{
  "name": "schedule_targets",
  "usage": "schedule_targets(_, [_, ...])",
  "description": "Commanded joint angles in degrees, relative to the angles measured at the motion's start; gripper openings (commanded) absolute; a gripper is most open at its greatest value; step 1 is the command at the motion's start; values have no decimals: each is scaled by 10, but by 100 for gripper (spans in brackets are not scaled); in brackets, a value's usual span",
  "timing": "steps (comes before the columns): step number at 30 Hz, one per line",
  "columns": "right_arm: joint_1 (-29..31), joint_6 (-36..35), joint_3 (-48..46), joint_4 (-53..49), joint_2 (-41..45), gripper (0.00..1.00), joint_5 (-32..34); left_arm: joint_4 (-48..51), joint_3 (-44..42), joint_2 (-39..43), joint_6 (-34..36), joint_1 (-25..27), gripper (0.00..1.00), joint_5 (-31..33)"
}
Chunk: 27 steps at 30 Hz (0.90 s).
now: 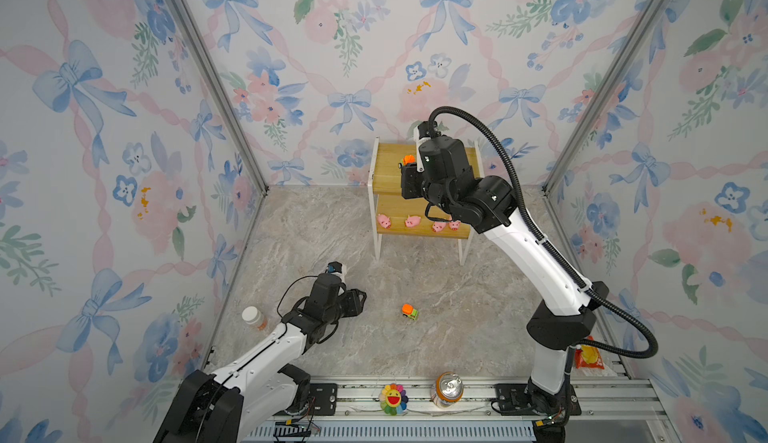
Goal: Place and organize the plastic toys onto the shelf
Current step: 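Carry the mixer truck with the right gripper over the upper shelf tier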
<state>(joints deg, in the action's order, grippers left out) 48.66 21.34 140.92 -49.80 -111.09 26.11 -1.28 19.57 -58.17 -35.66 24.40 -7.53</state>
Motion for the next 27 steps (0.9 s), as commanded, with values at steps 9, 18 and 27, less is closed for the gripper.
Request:
schedule_targets(9, [-27,34,34,-31,-43,12,81,-13,-3,-9,9,3,48,-8])
schedule_targets(18, [-32,49,42,-10,-69,12,81,-17,-2,-15,8,3,48,-10])
schedule_targets(27, [-38,53,56,0,-95,14,80,-21,-1,-23,9,3,48,-9])
